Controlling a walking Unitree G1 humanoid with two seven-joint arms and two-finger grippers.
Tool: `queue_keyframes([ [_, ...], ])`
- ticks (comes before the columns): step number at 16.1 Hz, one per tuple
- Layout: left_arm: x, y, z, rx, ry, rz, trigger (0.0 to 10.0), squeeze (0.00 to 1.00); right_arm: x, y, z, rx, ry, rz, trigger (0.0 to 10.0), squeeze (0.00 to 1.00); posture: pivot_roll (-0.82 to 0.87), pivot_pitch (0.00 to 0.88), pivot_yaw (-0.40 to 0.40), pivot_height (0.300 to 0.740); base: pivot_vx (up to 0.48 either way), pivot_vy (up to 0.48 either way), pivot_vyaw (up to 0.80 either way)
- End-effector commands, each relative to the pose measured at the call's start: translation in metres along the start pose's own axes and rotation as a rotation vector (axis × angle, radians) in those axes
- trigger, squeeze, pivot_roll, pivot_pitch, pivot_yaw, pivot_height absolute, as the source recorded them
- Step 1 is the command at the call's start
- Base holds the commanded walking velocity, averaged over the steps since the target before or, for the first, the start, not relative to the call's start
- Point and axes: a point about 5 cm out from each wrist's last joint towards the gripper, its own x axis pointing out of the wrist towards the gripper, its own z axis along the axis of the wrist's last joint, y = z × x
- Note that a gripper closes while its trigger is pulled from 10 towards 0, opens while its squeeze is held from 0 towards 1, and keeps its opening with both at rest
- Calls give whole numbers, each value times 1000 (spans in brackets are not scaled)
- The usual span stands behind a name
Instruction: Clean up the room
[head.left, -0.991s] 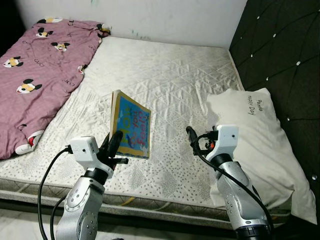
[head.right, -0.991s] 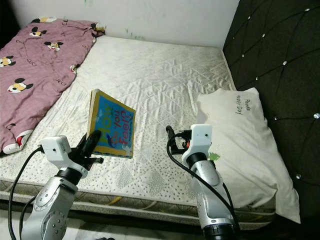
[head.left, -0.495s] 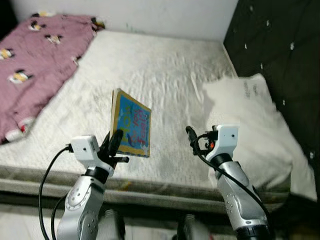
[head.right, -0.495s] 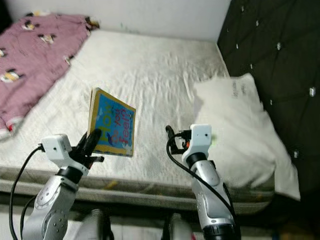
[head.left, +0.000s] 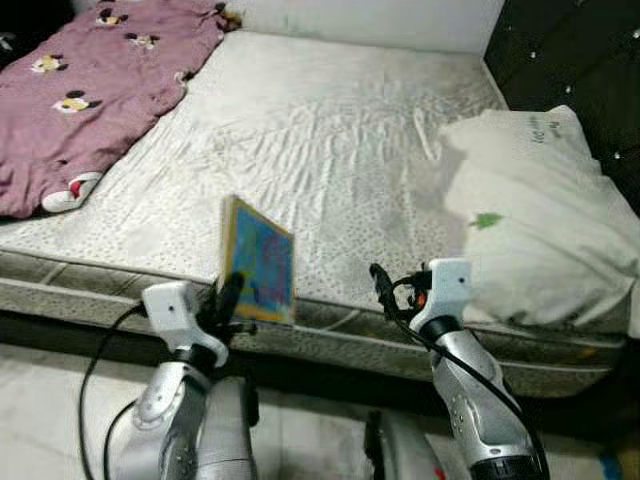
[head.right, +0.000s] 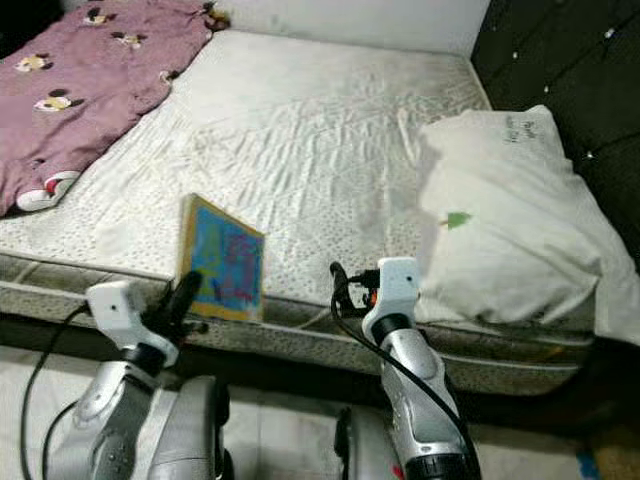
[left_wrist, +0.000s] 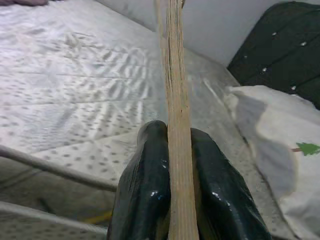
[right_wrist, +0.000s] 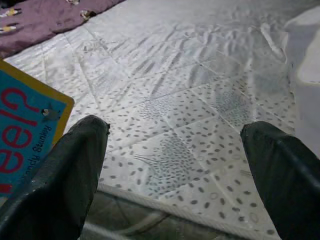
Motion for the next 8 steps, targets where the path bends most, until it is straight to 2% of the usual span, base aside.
queue_keyframes([
  [1,7,-13,15,12,-71,-57,10000,0,1,-3,6,-9,-17,-4,10000,0,-36,118,-51,594,0,0,0],
  [4,7,-13,14,12,-71,-54,10000,0,1,-2,5,-18,-12,0,10000,0,-36,120,-53,589,0,0,0],
  [8,8,-14,14,9,-72,-59,10000,0,1,-2,5,-20,-10,2,10000,0,-37,121,-52,540,0,0,0],
])
